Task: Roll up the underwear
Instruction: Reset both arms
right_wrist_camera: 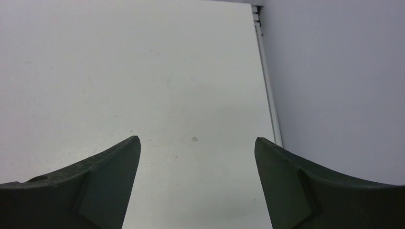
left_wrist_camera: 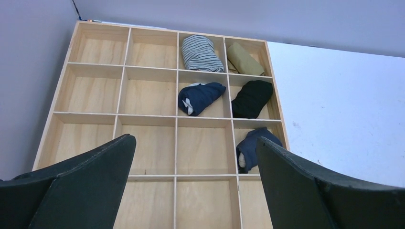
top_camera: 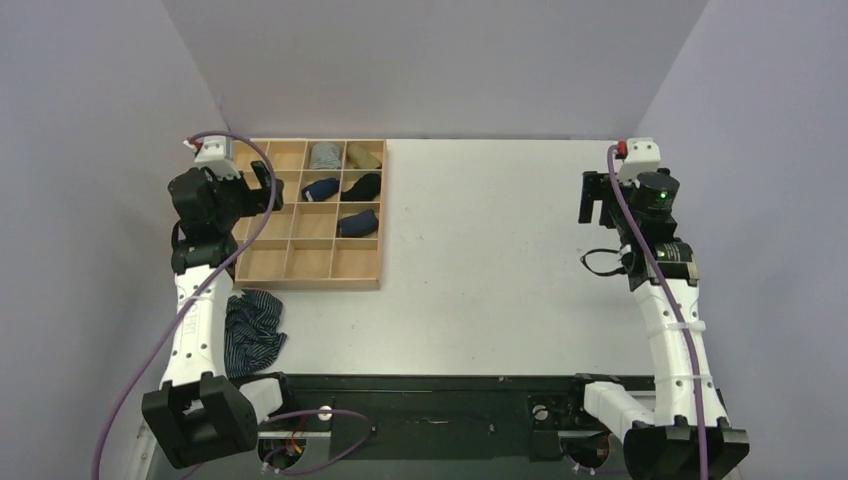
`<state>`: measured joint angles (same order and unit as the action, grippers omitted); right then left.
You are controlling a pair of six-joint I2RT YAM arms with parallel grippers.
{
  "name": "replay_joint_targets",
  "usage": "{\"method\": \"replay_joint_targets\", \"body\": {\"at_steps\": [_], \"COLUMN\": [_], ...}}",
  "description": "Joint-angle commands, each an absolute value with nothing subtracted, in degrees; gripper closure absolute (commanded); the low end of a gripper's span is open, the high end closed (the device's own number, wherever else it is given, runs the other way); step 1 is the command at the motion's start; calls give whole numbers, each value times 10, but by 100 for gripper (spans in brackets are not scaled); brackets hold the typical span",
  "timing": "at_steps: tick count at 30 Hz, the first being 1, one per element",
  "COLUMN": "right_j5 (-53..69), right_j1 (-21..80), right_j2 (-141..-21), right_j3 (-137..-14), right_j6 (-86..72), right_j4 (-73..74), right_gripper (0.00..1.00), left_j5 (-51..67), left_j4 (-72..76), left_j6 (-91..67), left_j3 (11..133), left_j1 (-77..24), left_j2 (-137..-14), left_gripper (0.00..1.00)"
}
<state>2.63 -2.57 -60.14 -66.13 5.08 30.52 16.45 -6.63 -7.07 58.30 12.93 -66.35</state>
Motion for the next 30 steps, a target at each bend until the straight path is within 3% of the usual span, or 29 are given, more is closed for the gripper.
{"method": "replay_joint_targets", "body": {"at_steps": [1, 12, 30], "right_j5": [-33, -36, 22], "right_j1": [-25, -39, -53], "right_j2": [-540, -530, -536], "right_j3": [-632, -571, -547], "right_j6": [16, -16, -4], "right_j4": [222, 179, 163], "right_gripper": [15, 15, 16], "left_j5": [181, 190, 191], "left_j4": [-46, 47, 14], "left_j6": [-72, -77, -59], "left_j3": [565, 458, 457], "left_j1": [133, 132, 134], "left_j2": [-599, -528, -551], "left_gripper": [3, 3, 3]}}
